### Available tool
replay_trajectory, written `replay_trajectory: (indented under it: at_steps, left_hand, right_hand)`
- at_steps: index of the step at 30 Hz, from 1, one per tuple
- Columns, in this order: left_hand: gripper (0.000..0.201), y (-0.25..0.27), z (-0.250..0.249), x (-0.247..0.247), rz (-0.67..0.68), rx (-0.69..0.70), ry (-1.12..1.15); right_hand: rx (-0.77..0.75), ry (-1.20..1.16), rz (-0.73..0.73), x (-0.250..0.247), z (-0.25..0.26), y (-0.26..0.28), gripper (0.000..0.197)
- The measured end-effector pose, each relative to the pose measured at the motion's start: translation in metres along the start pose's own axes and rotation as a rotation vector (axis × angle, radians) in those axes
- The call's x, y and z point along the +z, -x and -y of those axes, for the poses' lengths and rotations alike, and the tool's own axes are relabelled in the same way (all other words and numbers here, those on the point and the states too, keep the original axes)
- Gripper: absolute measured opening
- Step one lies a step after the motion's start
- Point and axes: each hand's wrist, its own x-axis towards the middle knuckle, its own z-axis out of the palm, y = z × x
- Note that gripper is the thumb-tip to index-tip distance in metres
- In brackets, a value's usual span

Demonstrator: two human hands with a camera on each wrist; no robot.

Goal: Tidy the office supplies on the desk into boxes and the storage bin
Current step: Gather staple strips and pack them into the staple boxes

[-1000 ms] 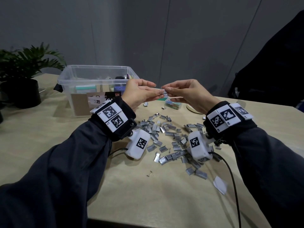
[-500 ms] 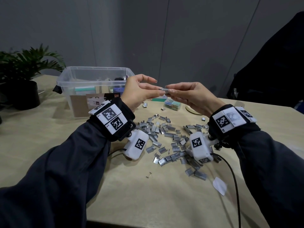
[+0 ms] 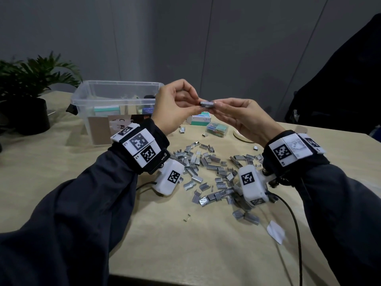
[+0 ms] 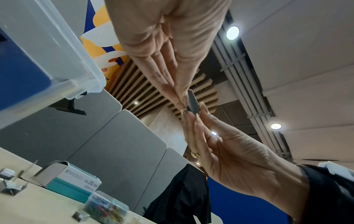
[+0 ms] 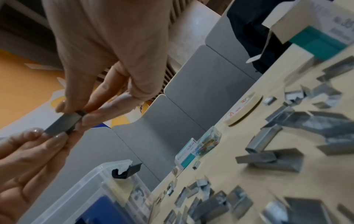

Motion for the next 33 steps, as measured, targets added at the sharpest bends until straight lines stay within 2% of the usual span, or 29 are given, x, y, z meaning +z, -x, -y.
replay_trajectory:
  at_steps: [8, 14, 17, 21, 25, 28, 33]
  left_hand:
    - [0.032, 0.0, 0.0, 0.0, -0.009, -0.018, -0.018]
    - [0.033, 0.002, -0.003, 0.002, 0.012, -0.047, 0.025]
    - [0.025, 0.001, -0.001, 0.002, -0.003, -0.069, 0.086]
    - [0.03, -0.001, 0.001, 0.002, -0.045, -0.07, 0.066]
    - [0.033, 0.002, -0.002, 0.002, -0.047, -0.042, 0.038]
    - [0.033, 0.004, -0.006, 0.002, -0.005, -0.072, 0.065]
    - [0.039, 0.008, -0.011, 0.004, 0.044, -0.195, 0.151]
  right_hand:
    - [-0.099, 0.11, -0.017, 0.004, 0.001, 0.0, 0.024]
    - [-0.107, 0.153, -0.034, 0.001, 0.001, 0.001, 0.022]
    - [-0.098, 0.109, -0.02, 0.002, 0.0, 0.001, 0.022]
    - [-0.098, 0.027, 0.003, 0.005, -0.001, 0.003, 0.027]
    - [-0.235, 0.321, -0.038, 0.01, 0.0, 0.006, 0.024]
    - [-0.294, 0.452, -0.081, 0.014, 0.003, 0.006, 0.017]
    - [-0.143, 0.522, -0.041, 0.007, 0.01, 0.004, 0.013]
